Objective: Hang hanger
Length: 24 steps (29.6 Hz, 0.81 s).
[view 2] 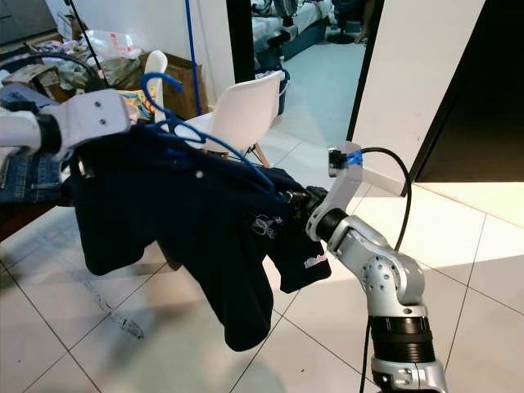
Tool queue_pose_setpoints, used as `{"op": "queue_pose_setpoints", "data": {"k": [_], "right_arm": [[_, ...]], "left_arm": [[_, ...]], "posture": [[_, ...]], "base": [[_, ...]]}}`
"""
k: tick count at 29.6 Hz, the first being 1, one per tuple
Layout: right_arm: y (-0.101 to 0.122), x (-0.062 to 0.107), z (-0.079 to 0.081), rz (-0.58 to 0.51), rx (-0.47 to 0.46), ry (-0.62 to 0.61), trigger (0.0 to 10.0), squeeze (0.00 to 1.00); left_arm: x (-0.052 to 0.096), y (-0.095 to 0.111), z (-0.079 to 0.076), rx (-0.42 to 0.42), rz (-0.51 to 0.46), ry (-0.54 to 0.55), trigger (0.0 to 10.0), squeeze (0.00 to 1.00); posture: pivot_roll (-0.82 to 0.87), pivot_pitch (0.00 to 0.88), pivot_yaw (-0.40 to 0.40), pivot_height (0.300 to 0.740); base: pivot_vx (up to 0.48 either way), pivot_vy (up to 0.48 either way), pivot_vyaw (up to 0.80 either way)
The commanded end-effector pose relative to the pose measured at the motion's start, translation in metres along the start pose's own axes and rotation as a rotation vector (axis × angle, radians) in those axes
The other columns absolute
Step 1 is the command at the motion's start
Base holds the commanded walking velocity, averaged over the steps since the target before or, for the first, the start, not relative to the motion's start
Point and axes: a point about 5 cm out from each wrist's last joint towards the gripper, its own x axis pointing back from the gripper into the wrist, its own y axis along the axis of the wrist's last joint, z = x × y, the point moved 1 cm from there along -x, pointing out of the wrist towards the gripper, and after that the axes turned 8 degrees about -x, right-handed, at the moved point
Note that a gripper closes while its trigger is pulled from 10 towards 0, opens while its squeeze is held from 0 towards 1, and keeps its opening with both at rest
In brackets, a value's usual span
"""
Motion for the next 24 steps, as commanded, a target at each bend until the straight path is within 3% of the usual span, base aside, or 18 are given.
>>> {"op": "queue_pose_setpoints", "data": {"k": [1, 4, 7, 9, 12, 16, 17, 18, 20, 21, 22, 23, 24], "right_arm": [[0.016, 0.023, -0.036, -0.087, 0.038, -0.190, 0.0, 0.00], [0.017, 0.024, -0.037, -0.086, 0.045, -0.193, 0.0, 0.00], [0.022, 0.024, -0.037, -0.096, 0.070, -0.203, 0.0, 0.00], [0.022, 0.024, -0.037, -0.096, 0.070, -0.203, 0.0, 0.00], [0.026, 0.022, -0.033, -0.112, 0.108, -0.199, 0.0, 0.00], [0.026, 0.019, -0.029, -0.107, 0.140, -0.195, 0.0, 0.00], [0.024, 0.018, -0.028, -0.100, 0.161, -0.196, 0.0, 0.00], [0.024, 0.018, -0.028, -0.100, 0.161, -0.196, 0.0, 0.00], [0.022, 0.016, -0.025, -0.092, 0.181, -0.192, 0.0, 0.00], [0.022, 0.016, -0.025, -0.092, 0.181, -0.192, 0.0, 0.00], [0.021, 0.015, -0.024, -0.093, 0.183, -0.188, 0.0, 0.00], [0.021, 0.015, -0.024, -0.093, 0.183, -0.188, 0.0, 0.00], [0.022, 0.015, -0.024, -0.097, 0.184, -0.183, 0.0, 0.00]], "left_arm": [[0.027, -0.036, 0.024, 0.158, 0.164, 0.208, 10.0, 0.00], [0.026, -0.035, 0.025, 0.141, 0.176, 0.201, 10.0, 0.00], [0.026, -0.035, 0.024, 0.056, 0.241, 0.166, 10.0, 0.00], [0.026, -0.035, 0.024, 0.056, 0.241, 0.166, 10.0, 0.00], [0.018, -0.036, 0.014, -0.048, 0.311, 0.114, 10.0, 0.00], [0.009, -0.030, 0.007, -0.025, 0.261, 0.101, 10.0, 0.00], [0.001, -0.016, 0.002, 0.001, 0.161, 0.081, 10.0, 0.00], [0.001, -0.016, 0.002, 0.001, 0.161, 0.081, 10.0, 0.00], [-0.012, 0.023, -0.005, 0.134, -0.135, 0.052, 10.0, 0.00], [-0.012, 0.023, -0.005, 0.134, -0.135, 0.052, 10.0, 0.00], [-0.012, 0.043, -0.010, 0.174, -0.299, 0.015, 10.0, 0.00], [-0.012, 0.043, -0.010, 0.174, -0.299, 0.015, 10.0, 0.00], [-0.008, 0.057, -0.015, 0.186, -0.433, -0.024, 10.0, 0.00]], "posture": [[0.03, 0.093, 0.023, 0.740], [0.03, 0.092, 0.022, 0.740], [0.03, 0.092, 0.022, 0.740], [0.03, 0.092, 0.022, 0.740], [0.03, 0.088, 0.022, 0.740], [0.03, 0.090, 0.024, 0.740], [0.02, 0.093, 0.024, 0.740], [0.02, 0.093, 0.024, 0.740], [0.02, 0.094, 0.024, 0.740], [0.02, 0.094, 0.024, 0.740], [0.03, 0.095, 0.025, 0.740], [0.03, 0.095, 0.025, 0.740], [0.03, 0.096, 0.027, 0.740]], "base": [[0.000, 0.000, 0.00], [0.000, 0.000, 0.00], [0.000, 0.000, 0.00], [0.000, 0.000, 0.00], [0.000, 0.000, 0.00], [0.000, 0.000, 0.00], [0.000, 0.000, 0.00], [0.000, 0.000, 0.00], [0.000, 0.000, 0.00], [0.000, 0.000, 0.00], [0.000, 0.000, 0.00], [0.000, 0.000, 0.00], [0.000, 0.000, 0.00]]}}
